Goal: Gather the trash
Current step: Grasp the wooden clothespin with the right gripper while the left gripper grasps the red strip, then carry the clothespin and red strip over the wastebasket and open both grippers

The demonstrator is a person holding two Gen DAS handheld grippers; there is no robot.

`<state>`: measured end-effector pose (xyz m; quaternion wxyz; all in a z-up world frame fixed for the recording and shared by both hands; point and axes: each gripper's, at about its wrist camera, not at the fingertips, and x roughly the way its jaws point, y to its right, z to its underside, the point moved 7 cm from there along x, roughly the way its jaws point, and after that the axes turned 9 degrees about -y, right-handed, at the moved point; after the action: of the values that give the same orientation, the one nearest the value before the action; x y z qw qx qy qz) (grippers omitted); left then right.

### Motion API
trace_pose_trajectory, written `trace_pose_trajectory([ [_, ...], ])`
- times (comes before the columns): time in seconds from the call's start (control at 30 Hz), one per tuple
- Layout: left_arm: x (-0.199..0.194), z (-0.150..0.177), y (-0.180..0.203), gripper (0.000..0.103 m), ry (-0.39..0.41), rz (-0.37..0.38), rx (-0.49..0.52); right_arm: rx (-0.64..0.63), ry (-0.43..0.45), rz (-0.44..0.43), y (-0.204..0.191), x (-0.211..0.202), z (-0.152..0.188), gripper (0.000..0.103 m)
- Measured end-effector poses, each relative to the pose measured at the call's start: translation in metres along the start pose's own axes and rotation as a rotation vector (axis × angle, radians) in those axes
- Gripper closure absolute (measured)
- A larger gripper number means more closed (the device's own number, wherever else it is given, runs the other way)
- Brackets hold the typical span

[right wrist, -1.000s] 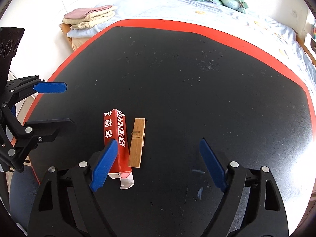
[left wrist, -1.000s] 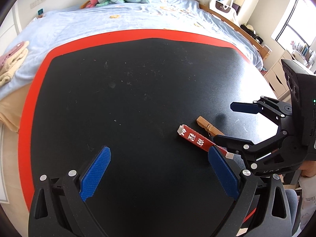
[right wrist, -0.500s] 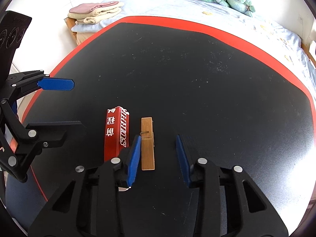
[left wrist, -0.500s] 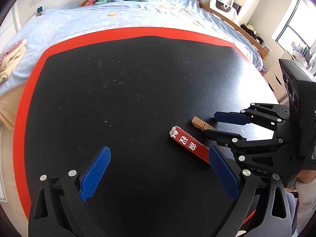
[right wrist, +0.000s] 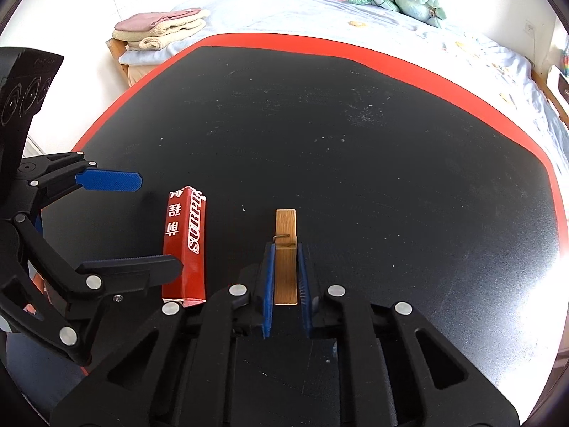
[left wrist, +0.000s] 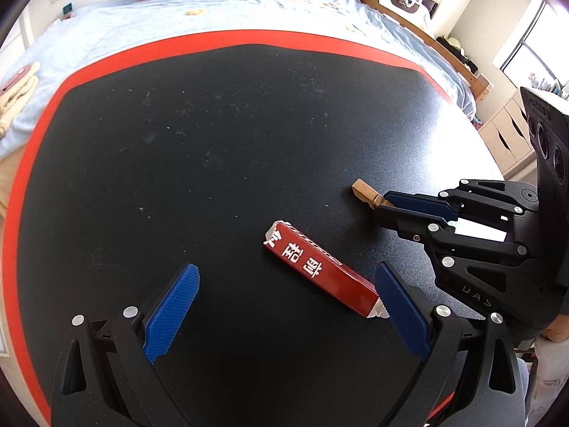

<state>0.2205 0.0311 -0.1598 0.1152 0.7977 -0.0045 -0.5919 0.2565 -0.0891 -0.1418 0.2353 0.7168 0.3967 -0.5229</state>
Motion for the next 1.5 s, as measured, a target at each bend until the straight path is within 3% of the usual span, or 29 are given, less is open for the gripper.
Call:
trace_pose_trajectory([
  [0.17,0.005,0.0,0.01,0.017,0.014,-0.025,0.017,0.017,0.005,0.007,0.011,-0.002,0.003,0.091],
  [0.53,0.004,-0.007,0.022,0.067,0.038,-0.081,0.07,0.029,0.018,0.005,0.019,-0.004,0.008,0.091],
  [0.8,0.003,-0.004,0.016,0.079,0.029,-0.045,0.093,0.033,0.019,0.002,0.02,-0.006,0.011,0.091],
  [0.87,0.001,-0.002,0.014,0.087,0.029,-0.027,0.098,0.037,0.019,0.0,0.019,-0.007,0.012,0.091],
  [1.13,-0.01,0.014,0.005,0.089,0.024,-0.025,0.112,0.059,0.037,-0.016,0.014,-0.02,0.018,0.091],
  [1.5,-0.059,0.043,0.019,0.089,0.084,0.001,0.185,0.068,0.087,-0.003,-0.012,-0.075,0.042,0.091],
])
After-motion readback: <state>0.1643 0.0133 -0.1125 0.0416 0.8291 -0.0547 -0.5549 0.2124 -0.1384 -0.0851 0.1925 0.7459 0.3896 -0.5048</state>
